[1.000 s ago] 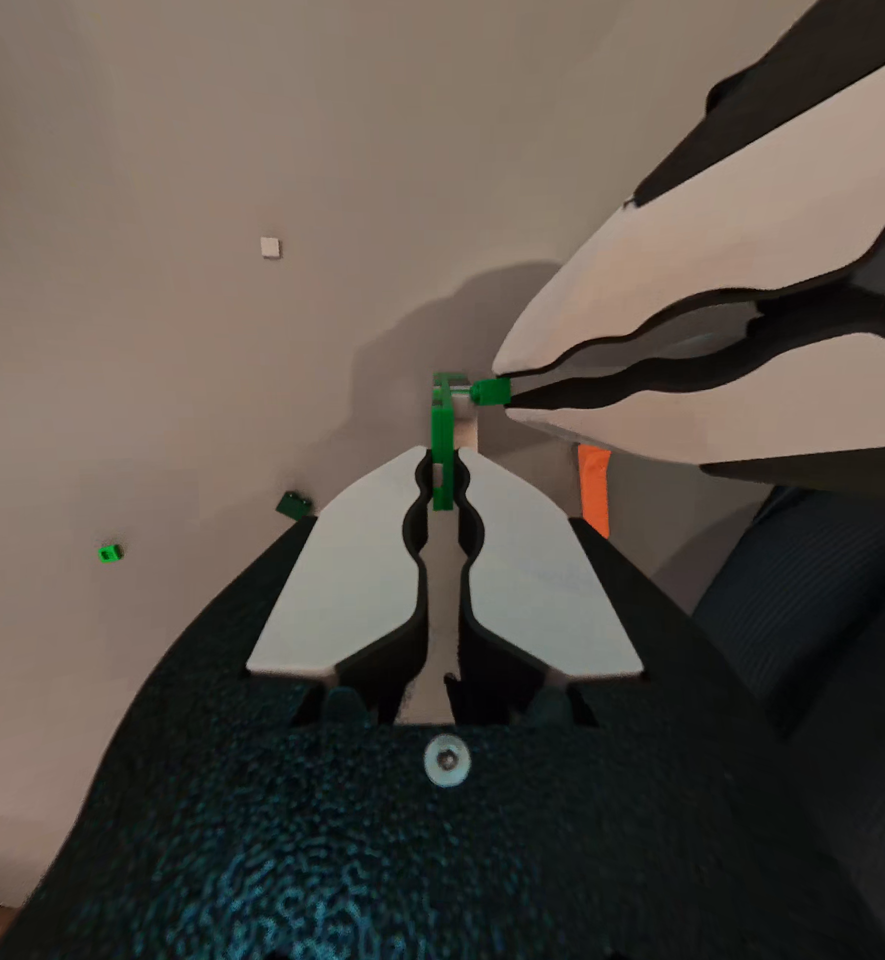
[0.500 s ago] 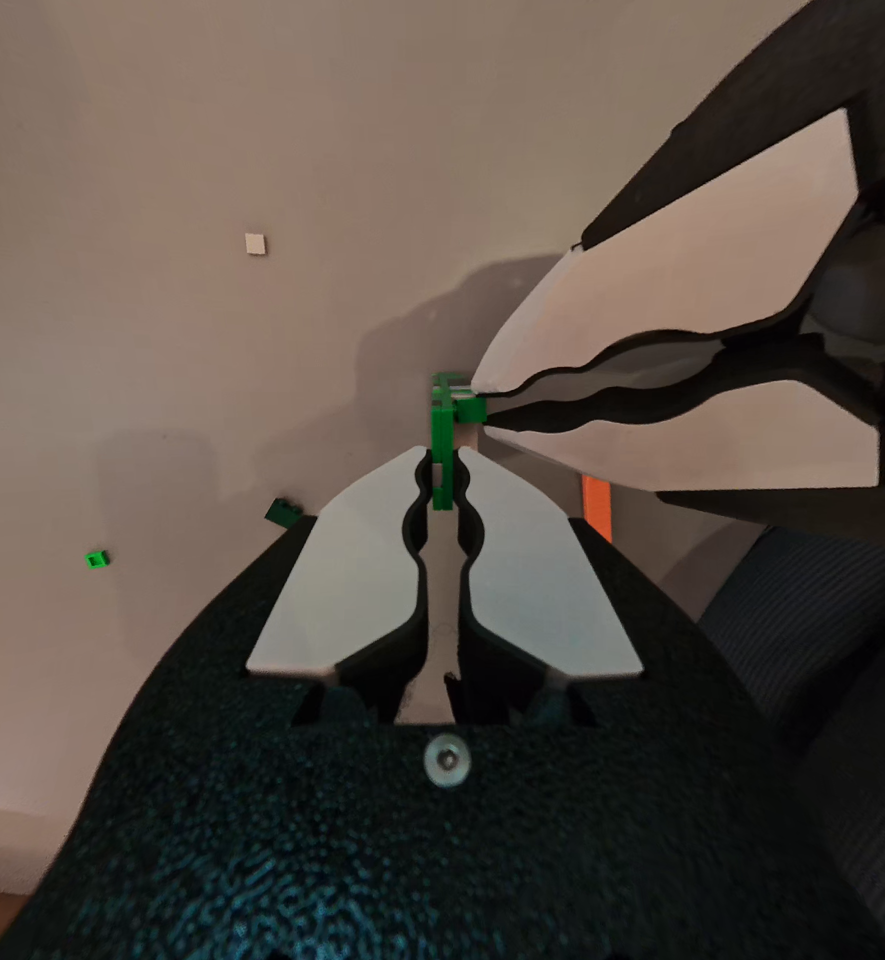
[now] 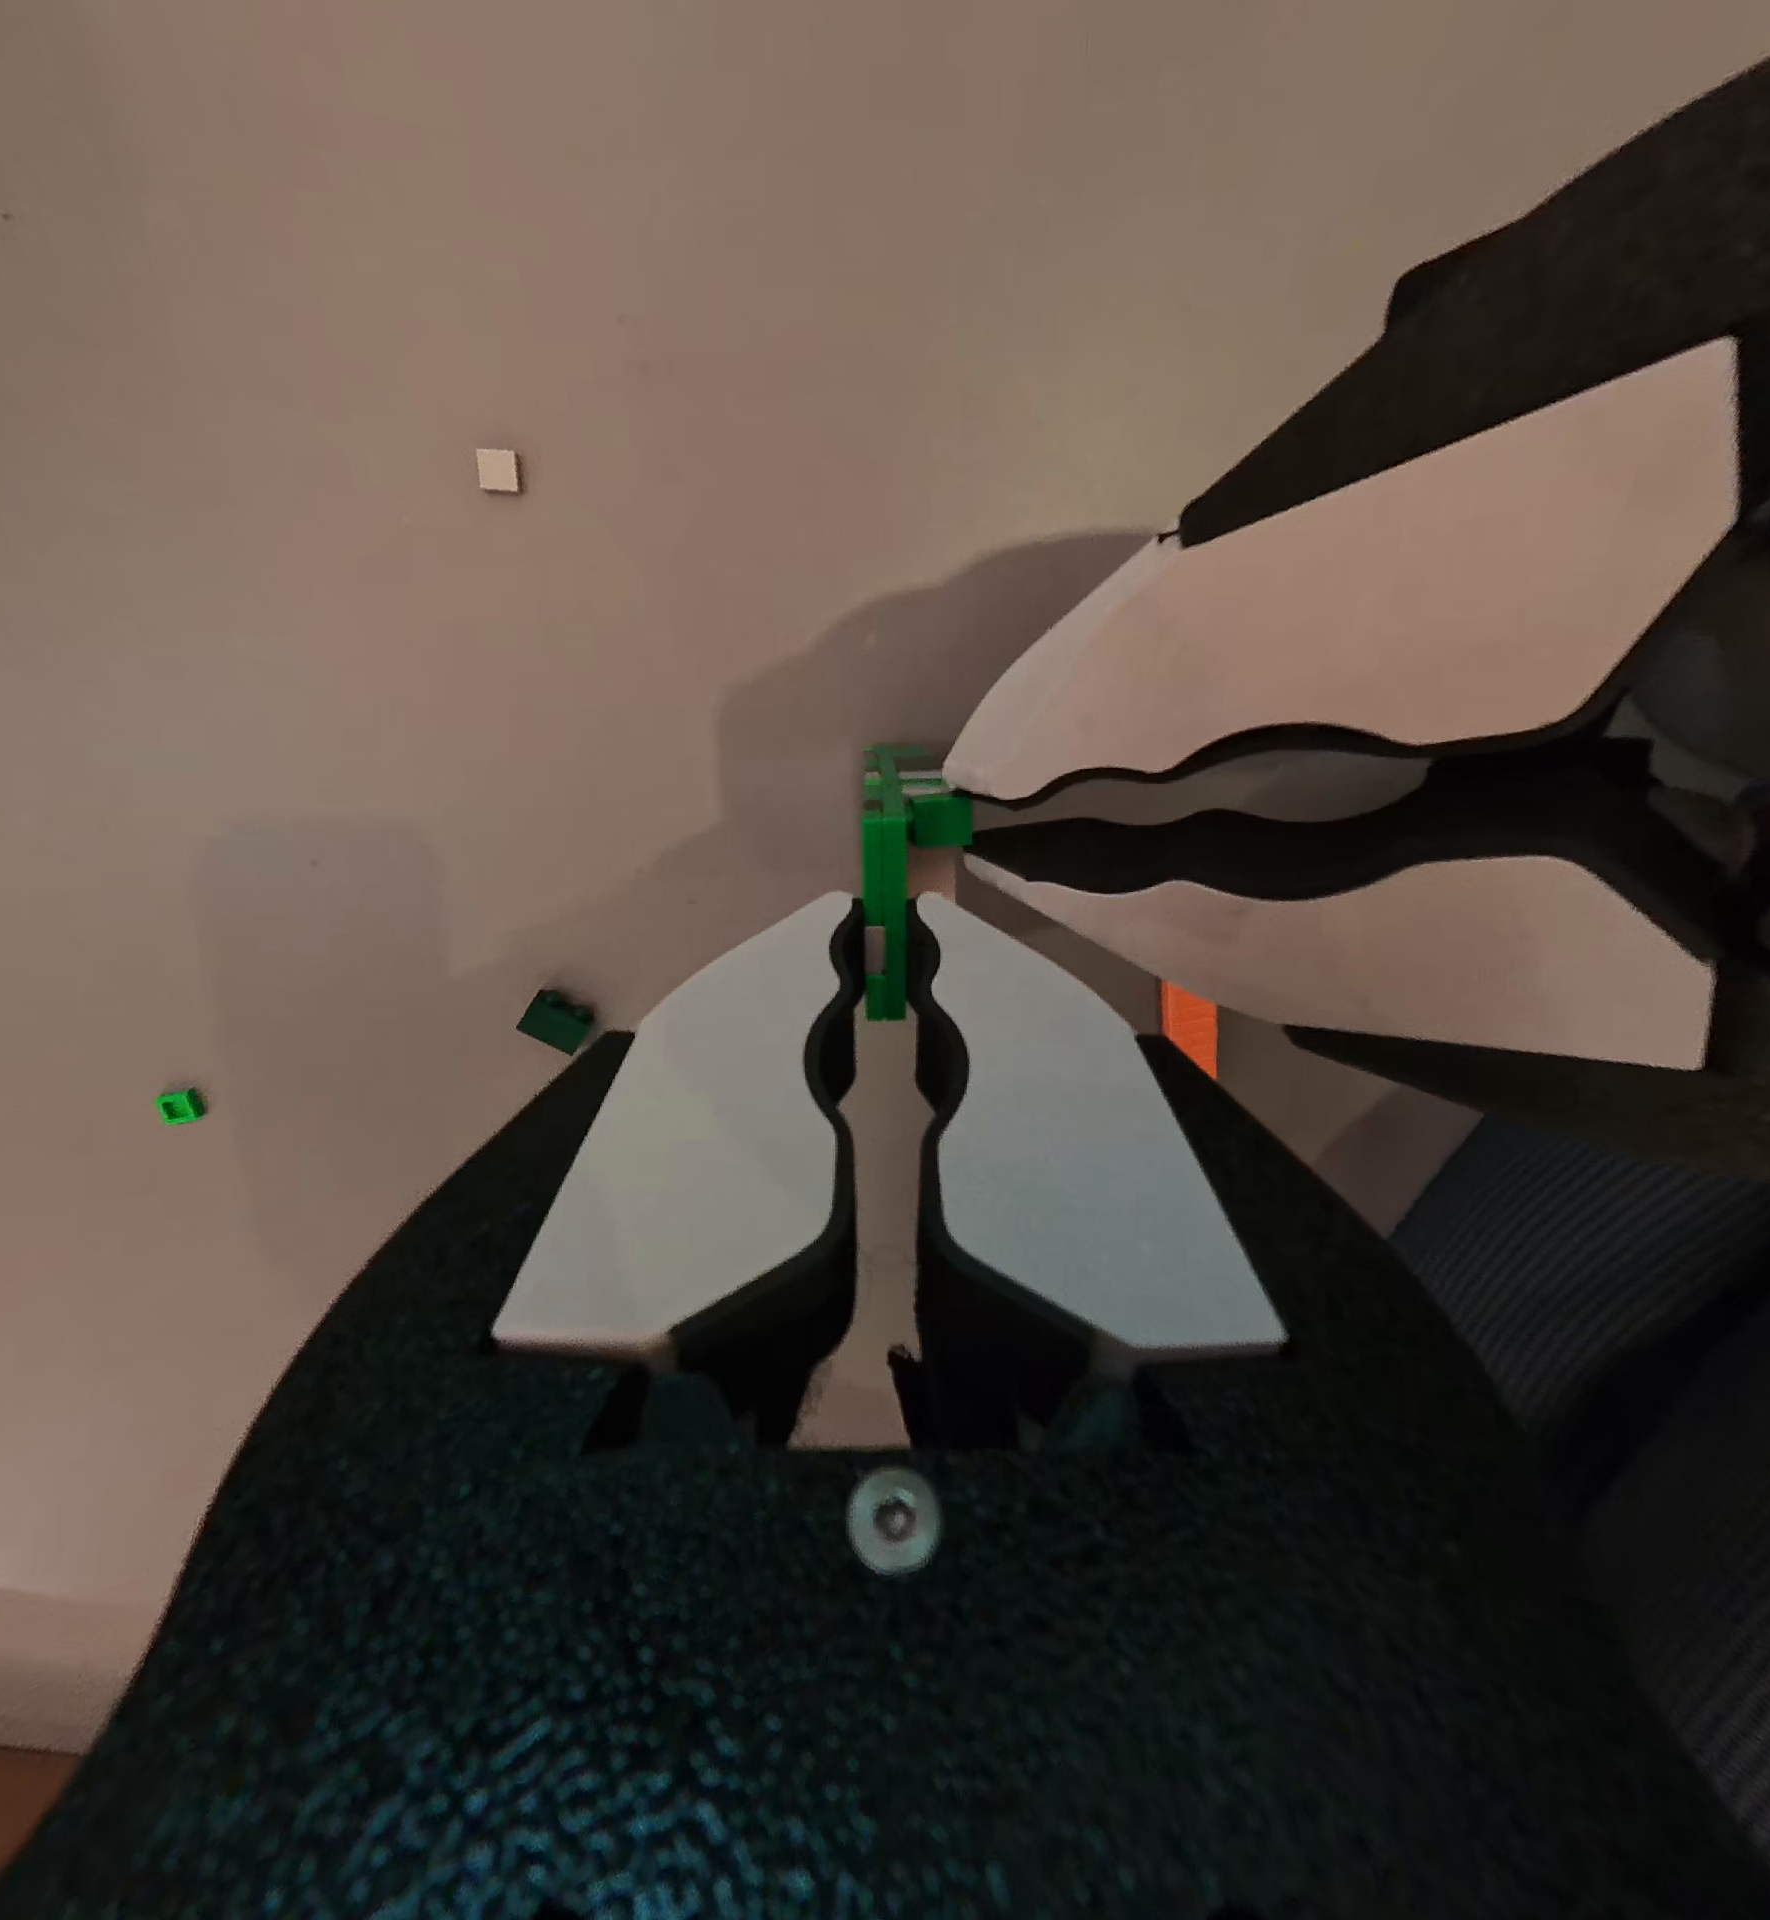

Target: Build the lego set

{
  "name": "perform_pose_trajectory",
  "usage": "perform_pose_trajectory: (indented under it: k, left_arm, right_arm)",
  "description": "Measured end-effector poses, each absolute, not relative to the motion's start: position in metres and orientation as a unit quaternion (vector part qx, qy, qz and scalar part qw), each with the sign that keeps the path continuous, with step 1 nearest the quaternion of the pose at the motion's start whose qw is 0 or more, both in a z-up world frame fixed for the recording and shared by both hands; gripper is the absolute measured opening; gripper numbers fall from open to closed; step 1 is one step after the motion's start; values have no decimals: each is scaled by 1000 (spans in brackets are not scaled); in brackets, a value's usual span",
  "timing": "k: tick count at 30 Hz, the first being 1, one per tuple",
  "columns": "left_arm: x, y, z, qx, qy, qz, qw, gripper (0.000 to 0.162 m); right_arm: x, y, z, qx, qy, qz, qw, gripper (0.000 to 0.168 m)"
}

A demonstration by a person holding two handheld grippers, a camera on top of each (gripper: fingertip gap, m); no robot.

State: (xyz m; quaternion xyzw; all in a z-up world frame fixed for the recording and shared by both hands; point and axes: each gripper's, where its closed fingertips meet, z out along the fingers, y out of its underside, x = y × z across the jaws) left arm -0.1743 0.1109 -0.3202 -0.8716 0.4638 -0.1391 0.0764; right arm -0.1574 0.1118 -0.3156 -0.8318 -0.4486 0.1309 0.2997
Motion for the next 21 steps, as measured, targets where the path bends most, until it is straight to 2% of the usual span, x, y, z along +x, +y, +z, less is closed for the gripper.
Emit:
perform_pose_trajectory:
  k: [21]
  left_arm:
    - [-176,109,-324,-876,456,-146,65,6]
  right_arm:
    - [-160,111,-319,-832,-446,131,302,10]
